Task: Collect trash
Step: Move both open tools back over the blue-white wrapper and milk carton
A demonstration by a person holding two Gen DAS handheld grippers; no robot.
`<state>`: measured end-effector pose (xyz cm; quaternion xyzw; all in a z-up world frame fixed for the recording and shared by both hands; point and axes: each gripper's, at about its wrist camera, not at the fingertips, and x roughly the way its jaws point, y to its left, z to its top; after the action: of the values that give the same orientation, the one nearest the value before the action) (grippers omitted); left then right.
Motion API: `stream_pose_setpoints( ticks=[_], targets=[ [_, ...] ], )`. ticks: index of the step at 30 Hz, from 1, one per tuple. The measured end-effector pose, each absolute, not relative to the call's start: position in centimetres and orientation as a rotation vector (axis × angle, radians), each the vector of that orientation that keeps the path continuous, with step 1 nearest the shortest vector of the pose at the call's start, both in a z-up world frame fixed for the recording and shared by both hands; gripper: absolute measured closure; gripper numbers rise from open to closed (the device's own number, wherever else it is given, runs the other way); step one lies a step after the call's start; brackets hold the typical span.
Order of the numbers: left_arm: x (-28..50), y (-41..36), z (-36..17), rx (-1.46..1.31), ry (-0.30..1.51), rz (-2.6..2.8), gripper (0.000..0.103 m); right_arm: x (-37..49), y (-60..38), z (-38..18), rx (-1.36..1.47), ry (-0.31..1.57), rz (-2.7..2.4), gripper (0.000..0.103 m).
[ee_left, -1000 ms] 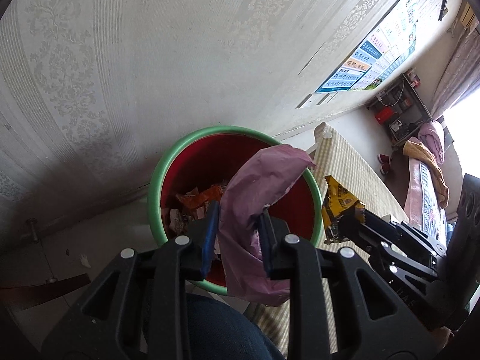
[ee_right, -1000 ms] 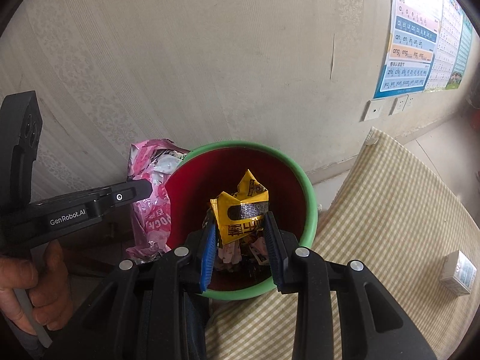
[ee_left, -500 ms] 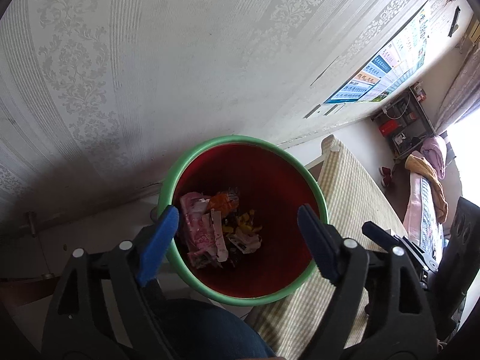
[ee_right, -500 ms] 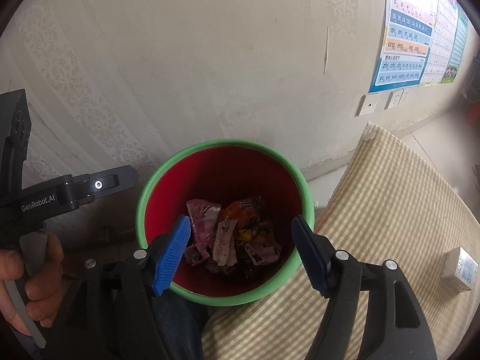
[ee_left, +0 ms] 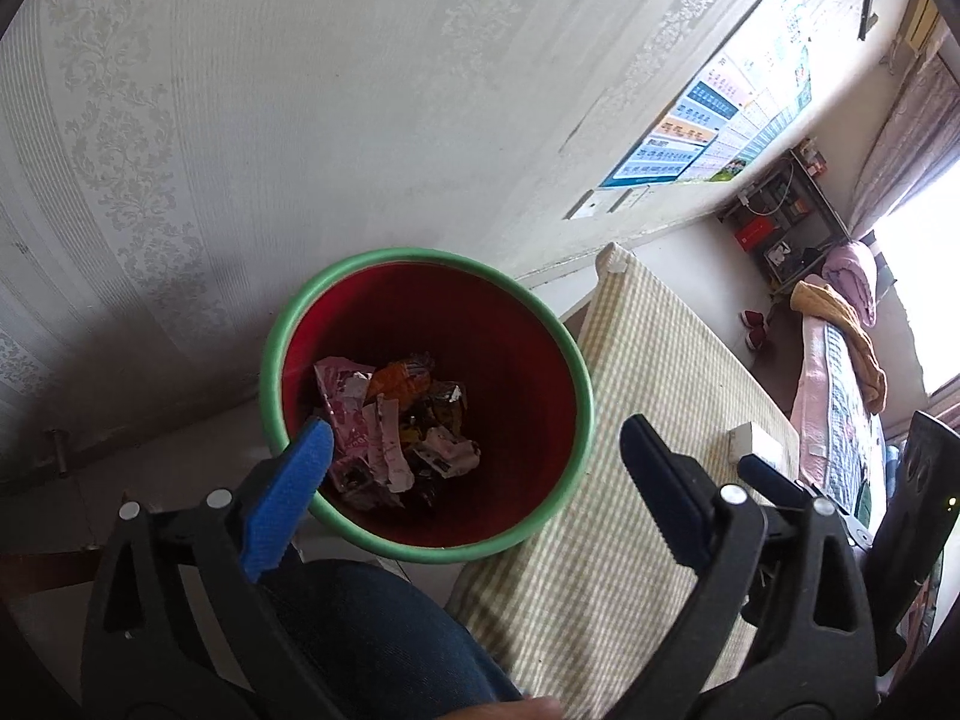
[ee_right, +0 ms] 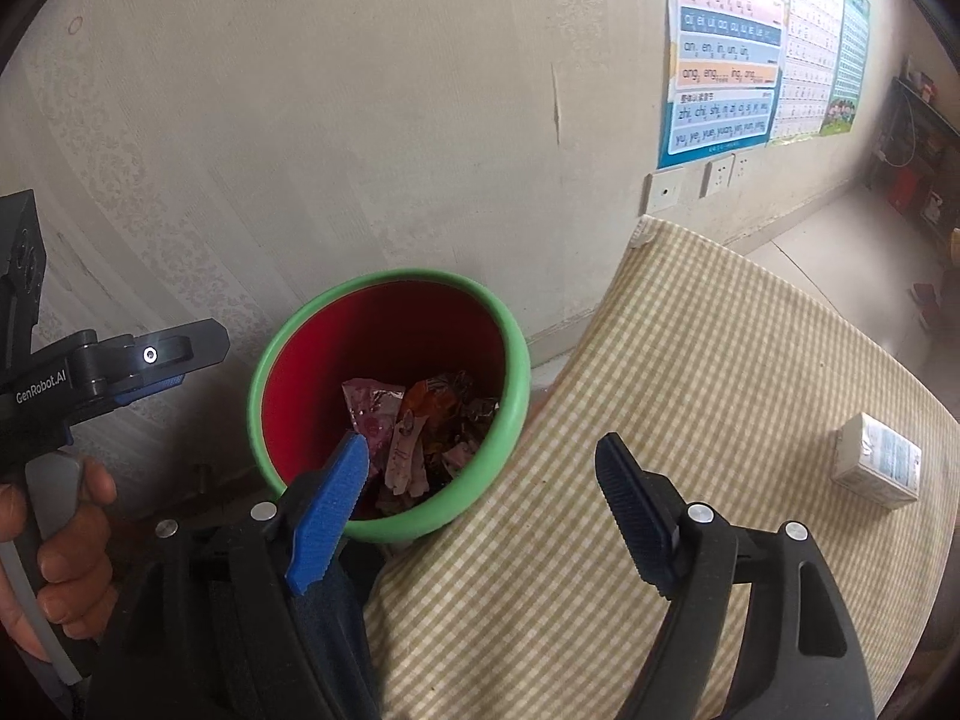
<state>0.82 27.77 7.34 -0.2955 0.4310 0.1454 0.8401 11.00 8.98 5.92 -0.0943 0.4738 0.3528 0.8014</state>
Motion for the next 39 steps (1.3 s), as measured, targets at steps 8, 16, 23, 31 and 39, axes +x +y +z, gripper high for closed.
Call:
stream_pose_setpoints(
  ticks=[8,16,23,31,39],
  targets=[
    [2.1,21.2,7.5,-0.566,0.946,0.205,0.009,10.7,0.6,6.4,-0.138,1.009,0.639,0.027],
    [4.2,13.9,8.0,-0.475,0.972,0.091,0.009,10.6,-8.0,6.4,-0.072,1.007,0.502,0.027],
    [6.2,6.5,7.3,-0.371,1.021,-0.032,0.009,10.6,-15.6,6.2,-0.014,0.997,0.384,0.027],
    [8.3,-1.3,5.3,-0.258,1.090,-0.141,0.009,11.2,-23.8,5.5,0.051,1.007,0.256,0.027],
    [10.2,-7.4,1.2,-0.112,1.208,-0.247,0.009,11.8,-27.8,4.2,0.102,1.030,0.203,0.027]
  ],
)
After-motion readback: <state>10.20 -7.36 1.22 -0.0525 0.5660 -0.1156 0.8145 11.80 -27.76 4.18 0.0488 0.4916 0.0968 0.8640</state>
